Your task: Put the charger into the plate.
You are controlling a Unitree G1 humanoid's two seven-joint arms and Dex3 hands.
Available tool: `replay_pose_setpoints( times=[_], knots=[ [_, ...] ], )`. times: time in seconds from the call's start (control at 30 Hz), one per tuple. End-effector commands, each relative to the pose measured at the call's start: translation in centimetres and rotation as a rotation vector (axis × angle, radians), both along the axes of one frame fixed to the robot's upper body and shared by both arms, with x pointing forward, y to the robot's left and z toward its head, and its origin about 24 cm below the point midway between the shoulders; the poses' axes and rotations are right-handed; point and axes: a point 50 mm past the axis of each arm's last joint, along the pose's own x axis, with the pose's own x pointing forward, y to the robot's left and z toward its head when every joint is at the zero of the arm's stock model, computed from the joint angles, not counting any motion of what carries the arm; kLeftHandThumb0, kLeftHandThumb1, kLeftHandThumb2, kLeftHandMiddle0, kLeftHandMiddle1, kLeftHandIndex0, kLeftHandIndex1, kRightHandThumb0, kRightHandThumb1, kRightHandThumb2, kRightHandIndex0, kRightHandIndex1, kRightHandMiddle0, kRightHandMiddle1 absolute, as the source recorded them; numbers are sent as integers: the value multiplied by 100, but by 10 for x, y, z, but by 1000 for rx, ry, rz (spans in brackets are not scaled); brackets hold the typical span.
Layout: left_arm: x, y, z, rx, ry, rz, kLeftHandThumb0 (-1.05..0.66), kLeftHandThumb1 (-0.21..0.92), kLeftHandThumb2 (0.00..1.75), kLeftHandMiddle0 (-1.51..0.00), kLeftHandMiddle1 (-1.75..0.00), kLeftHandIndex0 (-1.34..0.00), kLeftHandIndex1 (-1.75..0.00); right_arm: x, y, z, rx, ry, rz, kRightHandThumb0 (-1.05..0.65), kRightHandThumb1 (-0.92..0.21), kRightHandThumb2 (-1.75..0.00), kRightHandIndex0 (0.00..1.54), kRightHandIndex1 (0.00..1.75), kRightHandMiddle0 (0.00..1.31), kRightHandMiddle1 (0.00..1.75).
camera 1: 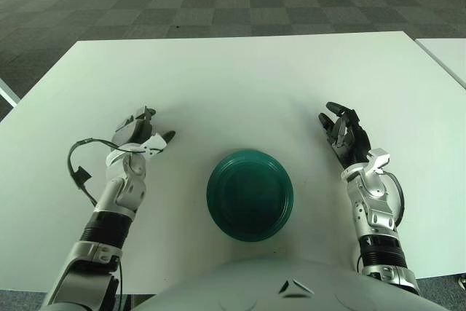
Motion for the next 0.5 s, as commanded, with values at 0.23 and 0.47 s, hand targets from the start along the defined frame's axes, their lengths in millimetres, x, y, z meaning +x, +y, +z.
replay_pose_setpoints(
  times=[0.23,0.47],
  knots=[
    [-7,0,-22,-9,21,37,-105,92,58,-25,-12,0,-83,-17,-3,-31,34,180,-13,-69,-92,-82,33,12,0,102],
    [-8,3,-32,0,29,49,-105,92,59,-25,-13,0,-90,-17,-4,-31,34,181,-13,-69,-92,-82,33,11,0,102]
  ],
)
